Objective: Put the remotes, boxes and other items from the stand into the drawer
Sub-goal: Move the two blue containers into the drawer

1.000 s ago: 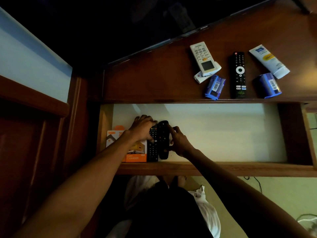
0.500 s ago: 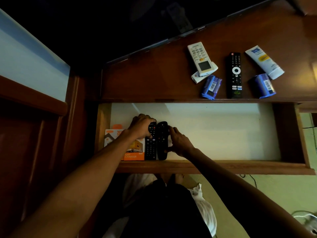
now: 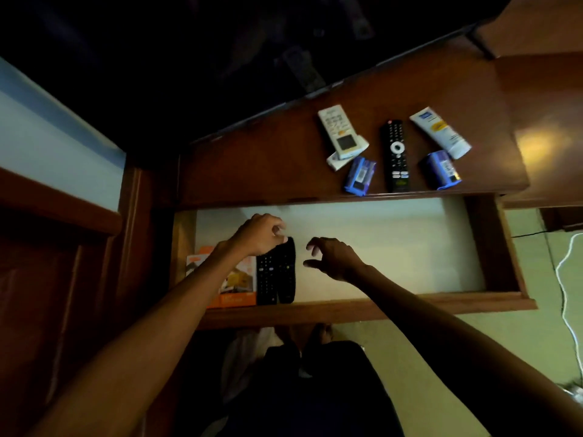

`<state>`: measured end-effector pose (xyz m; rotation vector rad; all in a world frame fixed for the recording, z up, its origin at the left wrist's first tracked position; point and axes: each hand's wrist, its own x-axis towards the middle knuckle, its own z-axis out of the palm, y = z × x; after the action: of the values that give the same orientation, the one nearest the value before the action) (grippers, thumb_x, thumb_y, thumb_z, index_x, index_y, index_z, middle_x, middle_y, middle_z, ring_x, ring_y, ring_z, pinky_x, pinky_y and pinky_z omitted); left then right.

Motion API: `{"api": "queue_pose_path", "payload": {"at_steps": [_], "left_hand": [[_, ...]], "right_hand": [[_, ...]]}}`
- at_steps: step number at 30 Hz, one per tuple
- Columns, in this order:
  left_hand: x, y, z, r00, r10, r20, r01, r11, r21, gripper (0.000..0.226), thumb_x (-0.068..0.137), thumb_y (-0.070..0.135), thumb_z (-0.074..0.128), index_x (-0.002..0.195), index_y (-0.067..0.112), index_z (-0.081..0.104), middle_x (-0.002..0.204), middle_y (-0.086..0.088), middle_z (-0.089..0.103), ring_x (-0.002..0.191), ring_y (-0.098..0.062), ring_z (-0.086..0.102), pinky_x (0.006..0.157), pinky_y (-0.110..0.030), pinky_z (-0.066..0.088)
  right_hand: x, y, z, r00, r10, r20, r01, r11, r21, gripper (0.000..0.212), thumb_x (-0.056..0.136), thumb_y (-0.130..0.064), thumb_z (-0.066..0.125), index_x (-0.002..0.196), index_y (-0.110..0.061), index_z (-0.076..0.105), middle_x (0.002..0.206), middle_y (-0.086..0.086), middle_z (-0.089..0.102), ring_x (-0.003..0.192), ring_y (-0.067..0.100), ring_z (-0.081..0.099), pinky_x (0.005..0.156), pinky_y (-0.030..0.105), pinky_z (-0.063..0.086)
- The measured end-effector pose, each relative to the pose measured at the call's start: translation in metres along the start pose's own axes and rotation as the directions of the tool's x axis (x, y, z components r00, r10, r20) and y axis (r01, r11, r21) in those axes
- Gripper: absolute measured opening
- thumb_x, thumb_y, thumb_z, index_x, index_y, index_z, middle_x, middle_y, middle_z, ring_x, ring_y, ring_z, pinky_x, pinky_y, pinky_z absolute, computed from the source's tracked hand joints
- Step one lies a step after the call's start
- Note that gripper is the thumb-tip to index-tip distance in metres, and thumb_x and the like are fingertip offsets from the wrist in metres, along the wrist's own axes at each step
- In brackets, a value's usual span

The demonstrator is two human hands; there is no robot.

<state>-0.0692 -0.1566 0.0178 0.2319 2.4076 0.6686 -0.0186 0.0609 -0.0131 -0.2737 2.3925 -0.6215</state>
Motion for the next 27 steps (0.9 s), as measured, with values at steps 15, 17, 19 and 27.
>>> {"api": "queue_pose_path", "payload": {"at_steps": [15,17,19,27], "left_hand": [[0.091,0.185,0.039,0.891,0.038,-0.452,-0.122,0.980,-0.159,0.066,0.079,0.022,0.077,0.137,0.005,0.050,0.143,-0.022,0.042,0.133,-0.037,0.042,0.110,-0.038,0.034],[0.095,0.194,0.051,0.869,-0.004,-0.494,-0.079,0.986,-0.145,0.067,0.079,0.025,0.077,0.137,0.006,0.050,0.143,-0.023,0.042,0.131,-0.039,0.043,0.108,-0.042,0.037],[0.095,0.201,0.060,0.849,-0.034,-0.527,-0.052,0.988,-0.147,0.066,0.082,0.024,0.074,0.140,0.008,0.047,0.145,-0.023,0.040,0.132,-0.038,0.041,0.107,-0.044,0.039],[0.087,0.214,0.066,0.837,-0.088,-0.540,-0.012,0.984,-0.179,0.061,0.083,0.002,0.068,0.139,0.012,0.048,0.141,-0.018,0.044,0.128,-0.035,0.046,0.094,-0.032,0.045]], "right_hand": [[-0.059,0.159,-0.183,0.732,0.178,-0.657,-0.172,0.982,0.075,0.053,0.087,-0.022,0.063,0.136,-0.014,0.045,0.133,0.018,0.051,0.112,0.039,0.053,0.086,0.047,0.050],[-0.056,0.176,-0.192,0.763,0.184,-0.620,-0.202,0.979,0.042,0.058,0.087,-0.016,0.064,0.141,-0.014,0.042,0.135,0.021,0.047,0.113,0.041,0.051,0.090,0.048,0.047],[-0.051,0.186,-0.194,0.819,0.137,-0.558,-0.169,0.986,-0.007,0.061,0.089,-0.016,0.062,0.145,-0.013,0.038,0.138,0.022,0.046,0.115,0.042,0.052,0.092,0.050,0.048],[-0.047,0.184,-0.207,0.829,0.138,-0.543,-0.073,0.988,0.139,0.051,0.086,-0.007,0.064,0.134,-0.007,0.045,0.133,0.023,0.057,0.112,0.044,0.059,0.085,0.047,0.051]]}}
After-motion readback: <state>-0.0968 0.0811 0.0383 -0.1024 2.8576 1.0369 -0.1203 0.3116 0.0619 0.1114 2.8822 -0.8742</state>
